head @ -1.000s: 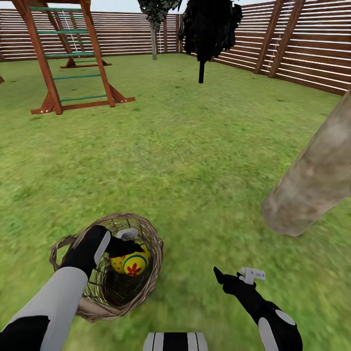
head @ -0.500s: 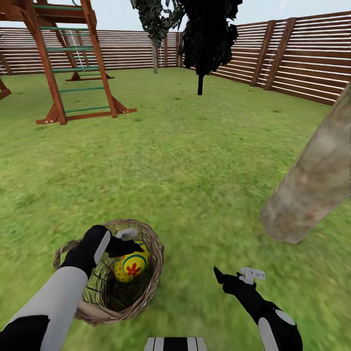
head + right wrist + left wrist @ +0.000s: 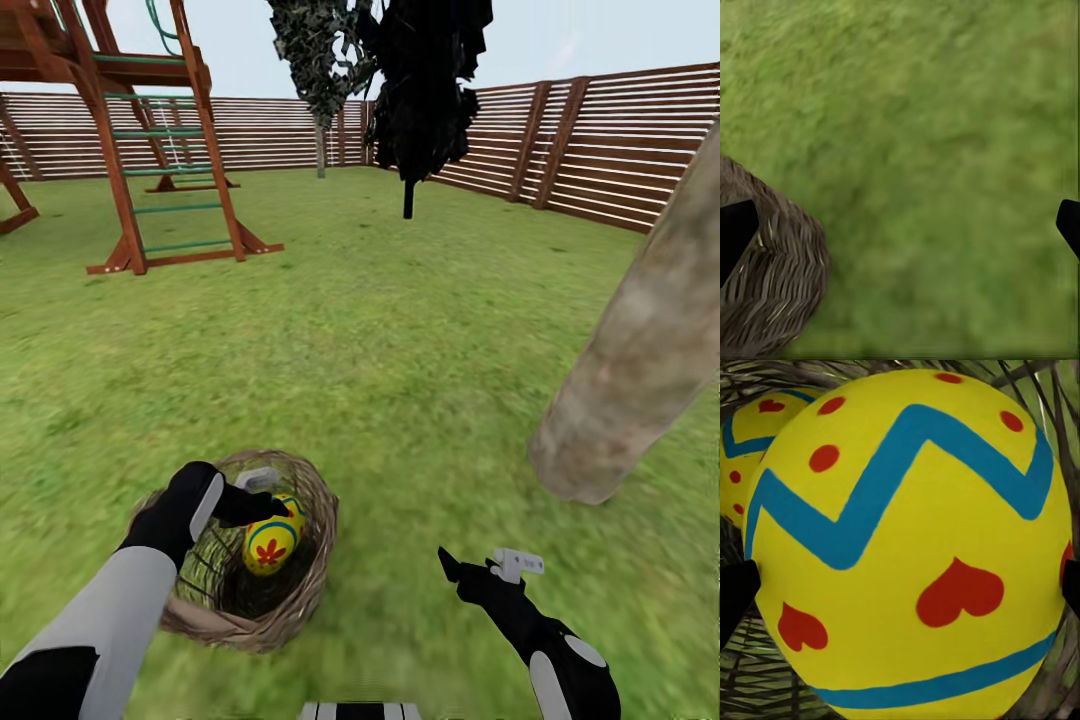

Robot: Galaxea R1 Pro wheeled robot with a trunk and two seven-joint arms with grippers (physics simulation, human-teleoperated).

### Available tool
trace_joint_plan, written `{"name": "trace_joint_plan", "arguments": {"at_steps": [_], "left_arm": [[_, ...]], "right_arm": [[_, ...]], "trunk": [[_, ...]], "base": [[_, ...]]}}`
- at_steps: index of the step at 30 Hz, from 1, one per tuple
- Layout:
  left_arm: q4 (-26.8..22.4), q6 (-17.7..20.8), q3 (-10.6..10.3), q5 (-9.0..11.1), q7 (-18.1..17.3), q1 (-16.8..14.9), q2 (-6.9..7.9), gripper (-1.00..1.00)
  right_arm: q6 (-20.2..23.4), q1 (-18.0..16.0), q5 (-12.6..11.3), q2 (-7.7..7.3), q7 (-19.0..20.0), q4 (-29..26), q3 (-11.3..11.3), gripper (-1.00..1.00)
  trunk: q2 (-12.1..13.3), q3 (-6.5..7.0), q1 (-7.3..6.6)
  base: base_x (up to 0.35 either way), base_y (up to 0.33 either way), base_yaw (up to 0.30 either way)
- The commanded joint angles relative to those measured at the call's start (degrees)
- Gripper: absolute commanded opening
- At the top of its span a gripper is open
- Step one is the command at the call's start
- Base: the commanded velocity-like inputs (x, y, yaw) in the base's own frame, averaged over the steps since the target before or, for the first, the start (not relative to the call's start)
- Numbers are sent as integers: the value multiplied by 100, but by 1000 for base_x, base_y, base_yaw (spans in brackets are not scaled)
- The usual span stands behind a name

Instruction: Take the three Easter eggs out of the wicker basket on the lawn in the garden, then place them on the lawn next to a single tree (choose any tree) so that all three eggs are next to the same tree and none are left in the basket.

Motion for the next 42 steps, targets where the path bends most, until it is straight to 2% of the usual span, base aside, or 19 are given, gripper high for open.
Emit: {"name": "trace_joint_plan", "arguments": {"at_steps": [1, 11, 23, 34, 37, 42], "left_arm": [[-3, 31, 8, 44, 48, -2, -1, -100], [-49, 31, 39, 61, 358, -2, 7, -100], [-760, 31, 46, 40, 391, 33, 8, -100], [-875, 31, 58, 37, 474, 33, 9, -100], [-1100, 31, 60, 35, 551, 35, 14, -100], [-1980, 31, 59, 35, 961, 69, 16, -100]], "right_arm": [[36, -3, -19, 6, 29, -6, -17, 100], [35, -3, -19, 6, 29, -6, -17, 100], [34, -3, -23, 6, 29, -6, -15, 100], [36, -3, -28, 6, 29, -4, -17, 100], [36, -3, -28, 6, 29, 1, -17, 100], [36, -3, -28, 6, 29, 3, -17, 100]], "trunk": [[0, 18, -5], [13, 240, -31], [29, 506, -62], [44, 749, -90], [48, 816, -98], [55, 927, -111]], "base": [[-88, 0, 0], [-248, 0, 0], [-44, 0, 0], [-115, 0, 0], [-9, 0, 0], [-1, 0, 0]]}}
